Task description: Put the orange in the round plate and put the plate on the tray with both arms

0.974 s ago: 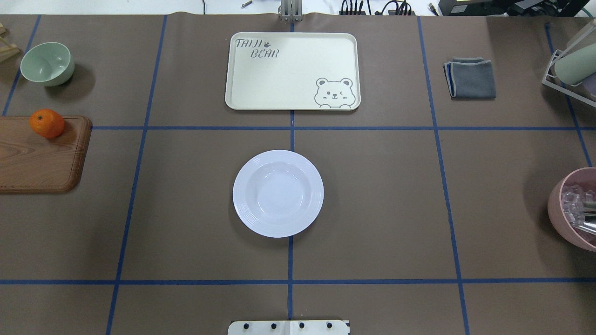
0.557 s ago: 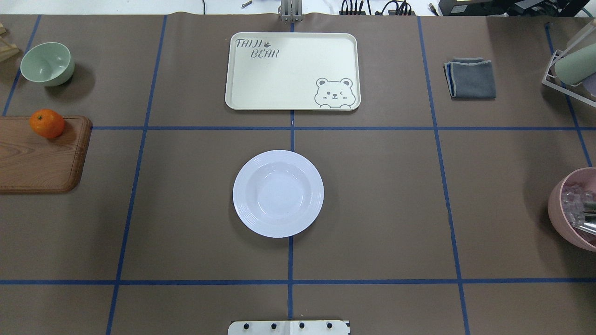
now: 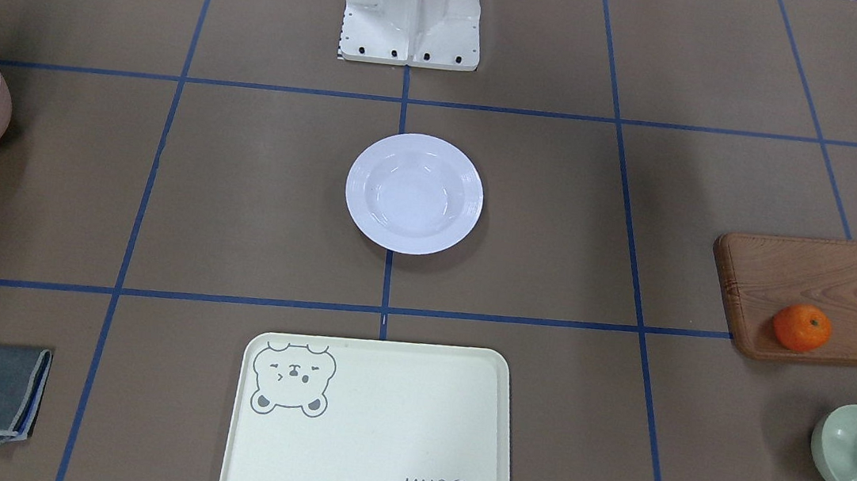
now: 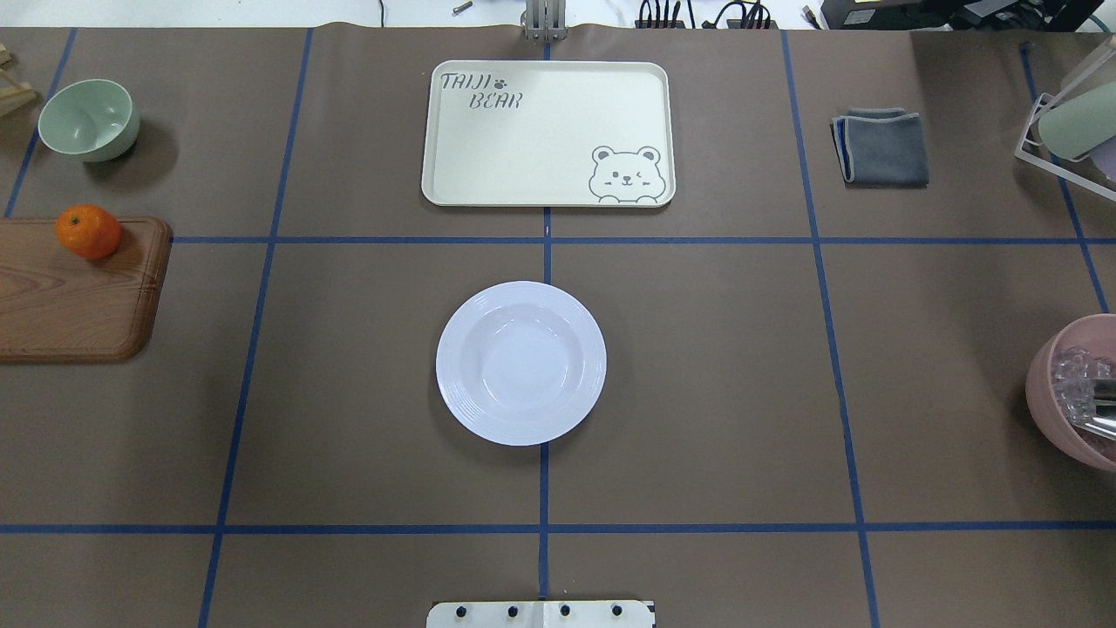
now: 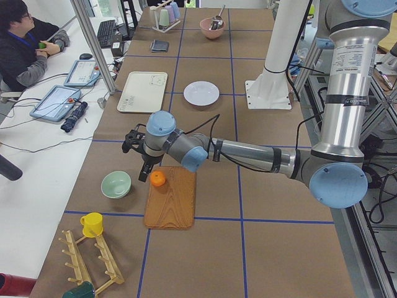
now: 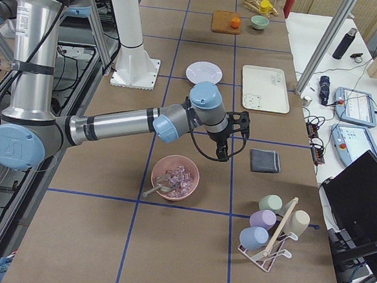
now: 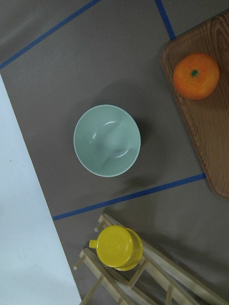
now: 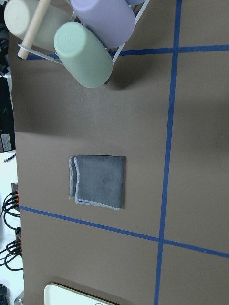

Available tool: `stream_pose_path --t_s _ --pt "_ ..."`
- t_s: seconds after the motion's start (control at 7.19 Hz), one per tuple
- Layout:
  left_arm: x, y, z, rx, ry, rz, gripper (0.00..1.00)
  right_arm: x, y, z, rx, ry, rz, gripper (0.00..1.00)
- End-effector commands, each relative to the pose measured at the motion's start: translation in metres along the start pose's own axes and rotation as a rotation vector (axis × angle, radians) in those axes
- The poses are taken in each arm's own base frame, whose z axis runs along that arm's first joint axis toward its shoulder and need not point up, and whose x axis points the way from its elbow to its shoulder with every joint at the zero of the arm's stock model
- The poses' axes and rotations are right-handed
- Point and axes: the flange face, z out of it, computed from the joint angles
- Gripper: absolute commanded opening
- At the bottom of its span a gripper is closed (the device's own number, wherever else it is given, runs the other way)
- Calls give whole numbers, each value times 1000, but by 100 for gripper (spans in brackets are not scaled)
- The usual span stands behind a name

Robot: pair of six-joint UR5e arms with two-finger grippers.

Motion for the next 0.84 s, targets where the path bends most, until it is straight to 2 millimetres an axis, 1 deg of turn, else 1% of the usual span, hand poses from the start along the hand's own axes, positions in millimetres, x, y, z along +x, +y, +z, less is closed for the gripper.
stream_pose_path --t_s 0.0,0.14,0.28,0.42,0.56,0.7 --pt "19 -11 52 -42 13 -41 98 -37 4 33 -1 59 -7 100" --pt "11 -16 75 -30 24 -22 98 -40 6 35 -5 55 -14 100" --pt "26 -24 89 -39 37 -62 98 -42 7 37 -9 55 -17 100" --pt "57 -20 112 -41 12 -87 98 -45 8 39 -14 53 -16 100" --pt "68 -9 136 -36 -12 -64 98 -44 8 40 -14 55 -17 100" --pt "61 -5 142 -37 -14 -65 98 -44 8 40 -15 55 -18 100"
